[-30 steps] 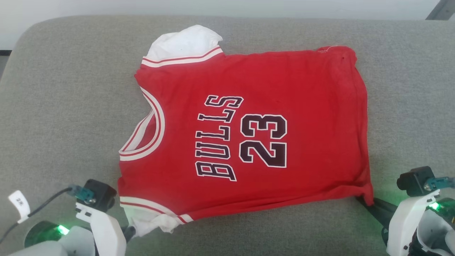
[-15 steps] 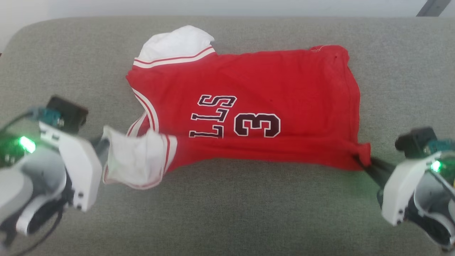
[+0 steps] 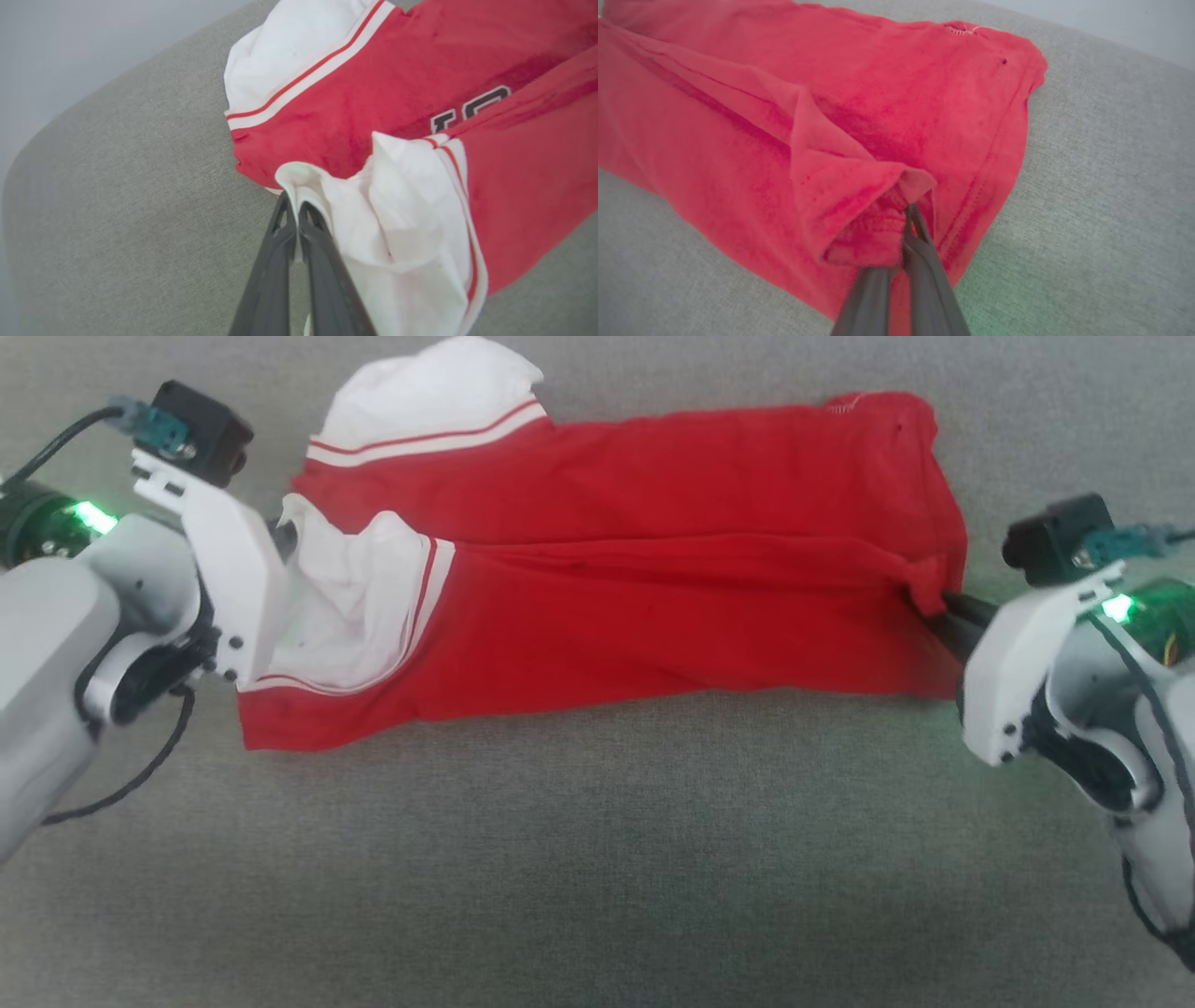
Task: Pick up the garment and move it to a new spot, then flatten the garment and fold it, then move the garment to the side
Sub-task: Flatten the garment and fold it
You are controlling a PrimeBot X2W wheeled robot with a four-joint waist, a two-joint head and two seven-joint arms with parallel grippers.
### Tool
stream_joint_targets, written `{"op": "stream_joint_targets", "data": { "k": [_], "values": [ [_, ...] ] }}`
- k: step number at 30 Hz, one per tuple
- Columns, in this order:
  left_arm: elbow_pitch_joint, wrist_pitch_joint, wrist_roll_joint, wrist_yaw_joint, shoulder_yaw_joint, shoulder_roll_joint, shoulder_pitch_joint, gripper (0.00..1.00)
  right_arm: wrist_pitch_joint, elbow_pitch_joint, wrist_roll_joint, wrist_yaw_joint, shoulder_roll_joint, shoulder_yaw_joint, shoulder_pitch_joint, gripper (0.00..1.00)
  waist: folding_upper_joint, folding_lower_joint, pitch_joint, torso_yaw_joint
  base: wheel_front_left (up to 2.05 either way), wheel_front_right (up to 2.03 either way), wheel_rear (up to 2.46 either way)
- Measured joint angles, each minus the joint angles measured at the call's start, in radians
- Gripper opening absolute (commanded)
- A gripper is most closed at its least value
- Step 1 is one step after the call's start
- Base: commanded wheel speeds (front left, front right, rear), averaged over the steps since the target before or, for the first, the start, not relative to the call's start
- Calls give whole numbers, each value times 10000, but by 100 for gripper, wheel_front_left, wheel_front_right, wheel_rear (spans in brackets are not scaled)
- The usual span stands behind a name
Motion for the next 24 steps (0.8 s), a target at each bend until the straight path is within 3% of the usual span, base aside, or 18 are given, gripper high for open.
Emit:
{"op": "stream_joint_targets", "data": {
  "k": [8,13,14,16,18,19,24],
  "values": [
    [3315,163,-495,-1197,-148,-1699,-301,0,-468,2144,320,0,330,1285,-1801,0,0,0,663,-141,0,0,0],
    [4698,410,-1149,-1519,63,-2357,-353,0,-583,2949,798,2,399,1843,-2433,0,0,0,712,-134,0,0,0],
    [4880,466,-1202,-1563,82,-2443,-403,24,-612,3055,869,2,407,1931,-2515,5,0,0,697,-131,0,0,0],
    [5175,629,-1256,-1672,84,-2589,-499,45,-635,3246,1028,2,416,2082,-2669,29,0,0,642,-120,0,0,0],
    [5377,819,-1292,-1751,40,-2638,-598,100,-667,3405,1191,0,407,2215,-2758,49,0,0,552,-100,0,0,0],
    [5440,905,-1306,-1812,33,-2654,-673,100,-702,3490,1223,0,378,2247,-2801,100,-1,0,499,-86,0,0,0],
    [5567,1195,-1340,-1858,0,-2656,-986,100,-1101,3567,1327,0,224,2284,-2853,100,0,0,131,28,0,0,0]
  ]
}}
